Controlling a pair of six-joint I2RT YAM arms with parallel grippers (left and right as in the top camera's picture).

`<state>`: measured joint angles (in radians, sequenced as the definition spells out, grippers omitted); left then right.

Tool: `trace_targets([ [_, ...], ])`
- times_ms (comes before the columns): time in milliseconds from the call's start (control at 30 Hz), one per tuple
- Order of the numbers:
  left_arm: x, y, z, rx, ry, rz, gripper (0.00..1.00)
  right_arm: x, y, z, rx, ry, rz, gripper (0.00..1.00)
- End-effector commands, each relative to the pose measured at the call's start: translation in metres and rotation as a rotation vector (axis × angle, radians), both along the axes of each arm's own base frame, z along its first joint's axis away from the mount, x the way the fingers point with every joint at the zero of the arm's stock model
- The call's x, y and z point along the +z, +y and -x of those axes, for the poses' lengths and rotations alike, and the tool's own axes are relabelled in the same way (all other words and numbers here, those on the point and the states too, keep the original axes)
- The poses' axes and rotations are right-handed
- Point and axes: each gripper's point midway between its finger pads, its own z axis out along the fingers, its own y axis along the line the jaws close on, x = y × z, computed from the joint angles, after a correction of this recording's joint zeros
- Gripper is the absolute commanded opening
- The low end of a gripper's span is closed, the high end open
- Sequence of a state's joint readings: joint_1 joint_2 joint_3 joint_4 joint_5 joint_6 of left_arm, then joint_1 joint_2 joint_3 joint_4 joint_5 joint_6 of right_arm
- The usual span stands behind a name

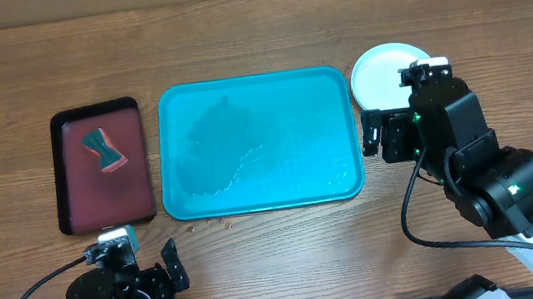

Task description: Clean dirty plates on tray and stack at the side

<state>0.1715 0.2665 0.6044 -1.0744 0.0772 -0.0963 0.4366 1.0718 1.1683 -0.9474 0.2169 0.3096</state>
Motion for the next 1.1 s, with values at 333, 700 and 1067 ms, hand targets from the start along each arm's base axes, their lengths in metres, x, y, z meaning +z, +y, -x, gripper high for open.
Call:
trace_targets([
  [333,0.0,0.001,0.0,-0.012,-0.001,-0.021,1.0,-0.012,-0.007,0.006,-0.013,0.035,0.026,1.0],
  [700,0.0,0.001,0.0,-0.012,-0.001,-0.021,1.0,-0.041,-0.038,-0.006,-0.071,-0.181,-0.225,1.0],
  [1067,0.0,0.001,0.0,-0.012,-0.001,-0.021,1.0,-0.076,-0.065,0.019,-0.136,-0.574,-0.342,1.0],
])
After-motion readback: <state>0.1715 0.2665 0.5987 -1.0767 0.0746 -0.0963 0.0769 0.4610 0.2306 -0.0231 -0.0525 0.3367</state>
